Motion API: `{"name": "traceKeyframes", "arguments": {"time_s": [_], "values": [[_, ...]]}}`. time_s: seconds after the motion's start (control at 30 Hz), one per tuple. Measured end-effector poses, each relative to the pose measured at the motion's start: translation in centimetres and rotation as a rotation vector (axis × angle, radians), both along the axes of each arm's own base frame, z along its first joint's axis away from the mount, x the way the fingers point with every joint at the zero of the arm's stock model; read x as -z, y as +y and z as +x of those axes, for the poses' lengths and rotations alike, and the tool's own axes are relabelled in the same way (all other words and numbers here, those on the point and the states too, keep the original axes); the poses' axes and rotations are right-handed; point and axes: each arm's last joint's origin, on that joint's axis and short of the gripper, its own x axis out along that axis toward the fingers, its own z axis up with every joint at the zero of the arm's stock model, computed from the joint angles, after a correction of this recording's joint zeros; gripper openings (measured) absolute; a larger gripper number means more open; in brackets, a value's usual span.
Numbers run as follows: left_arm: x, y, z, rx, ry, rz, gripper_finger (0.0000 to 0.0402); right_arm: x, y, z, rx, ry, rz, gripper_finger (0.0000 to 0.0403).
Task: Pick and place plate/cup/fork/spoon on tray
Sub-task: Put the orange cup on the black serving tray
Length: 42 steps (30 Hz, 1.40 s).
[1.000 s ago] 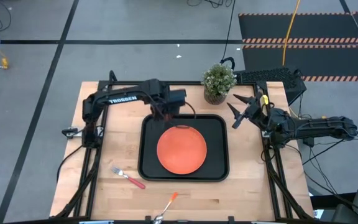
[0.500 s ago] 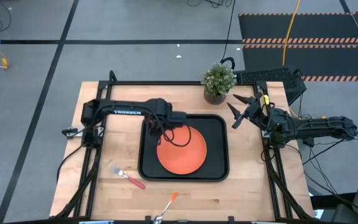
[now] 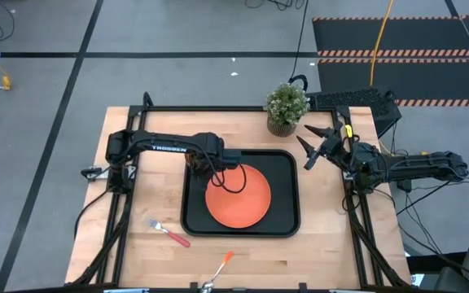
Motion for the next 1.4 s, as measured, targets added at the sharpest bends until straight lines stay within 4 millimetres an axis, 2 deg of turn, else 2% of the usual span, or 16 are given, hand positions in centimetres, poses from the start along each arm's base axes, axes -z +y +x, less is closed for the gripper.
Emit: {"name": "traceKeyframes", "arguments": {"time_s": [0.13, 0.6, 0.83, 1.13, 1.4], "values": [[-0.01, 0.27, 0.25, 0.006, -0.027, -0.006, 0.0032, 0.10, 0.00, 0.01, 0.000, 0.011, 0.000, 0.0203], [0.02, 0.35, 0.31, 0.000, -0.032, -0.017, 0.0036, 0.17, 0.00, 0.01, 0.000, 0.018, 0.000, 0.0203], [-0.10, 0.33, -0.02, 0.004, 0.004, -0.020, 0.0010, 0.17, 0.00, 0.01, 0.000, 0.018, 0.000, 0.0203], [-0.90, 0.34, -0.14, 0.004, -0.052, -0.021, 0.0032, 0.19, 0.00, 0.01, 0.000, 0.021, 0.001, 0.0203], [-0.87, 0.36, -0.03, 0.006, -0.063, -0.018, 0.0012, 0.20, 0.00, 0.02, 0.000, 0.022, 0.001, 0.0203]]}}
